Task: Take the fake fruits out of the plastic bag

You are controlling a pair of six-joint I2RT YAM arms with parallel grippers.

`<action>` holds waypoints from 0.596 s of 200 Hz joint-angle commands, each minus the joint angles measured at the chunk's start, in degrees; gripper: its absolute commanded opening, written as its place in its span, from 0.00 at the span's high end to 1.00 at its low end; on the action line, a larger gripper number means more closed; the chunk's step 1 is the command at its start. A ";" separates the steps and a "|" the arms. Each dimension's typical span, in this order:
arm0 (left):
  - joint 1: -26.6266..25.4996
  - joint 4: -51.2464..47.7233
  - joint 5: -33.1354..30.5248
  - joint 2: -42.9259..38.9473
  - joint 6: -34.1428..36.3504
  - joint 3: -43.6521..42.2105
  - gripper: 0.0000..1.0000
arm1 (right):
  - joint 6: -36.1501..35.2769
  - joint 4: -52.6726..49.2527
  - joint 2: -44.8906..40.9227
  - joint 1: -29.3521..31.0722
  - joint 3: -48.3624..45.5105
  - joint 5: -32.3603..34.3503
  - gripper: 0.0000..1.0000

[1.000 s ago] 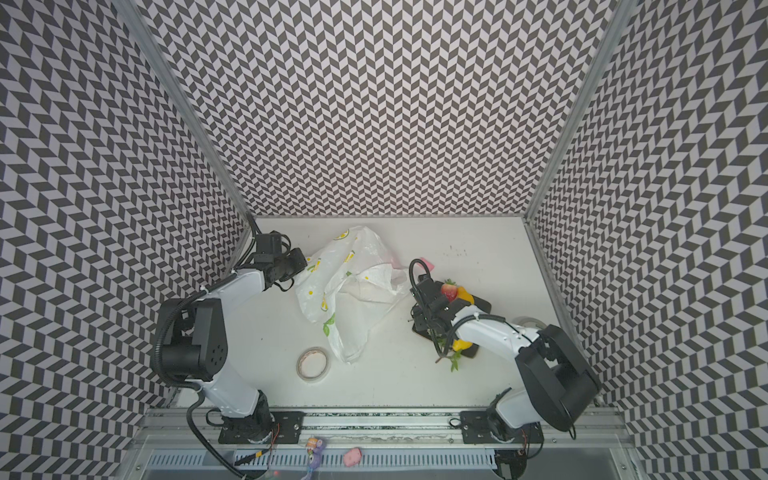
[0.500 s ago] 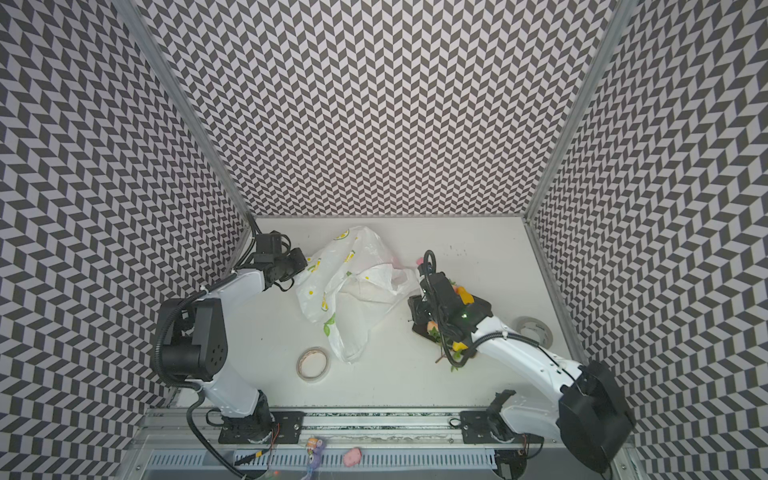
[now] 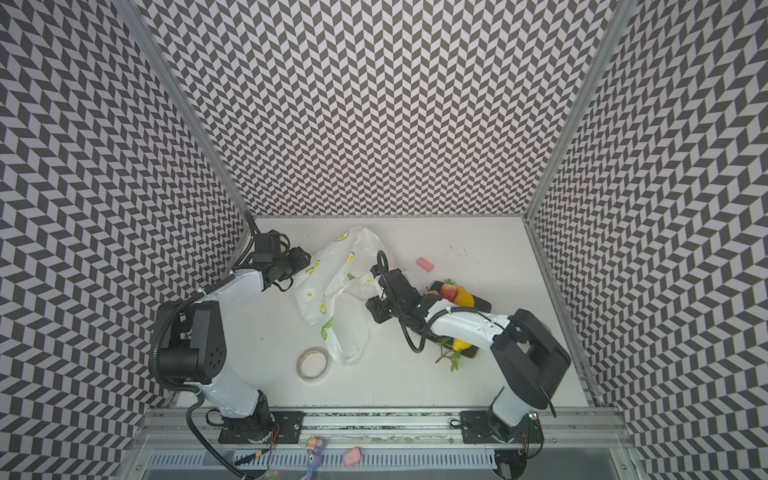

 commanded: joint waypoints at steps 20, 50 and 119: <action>-0.27 -4.43 -7.80 -7.05 3.95 3.70 0.16 | 3.53 4.59 -0.23 -1.96 -0.51 -1.63 0.52; -8.17 -9.79 -12.87 -11.47 10.89 6.88 0.14 | 4.79 5.09 -3.81 -4.20 -3.93 -3.38 0.51; -31.41 -20.57 -21.66 -20.92 26.56 4.93 0.14 | 6.98 4.34 -14.06 -7.28 -10.80 -2.71 0.49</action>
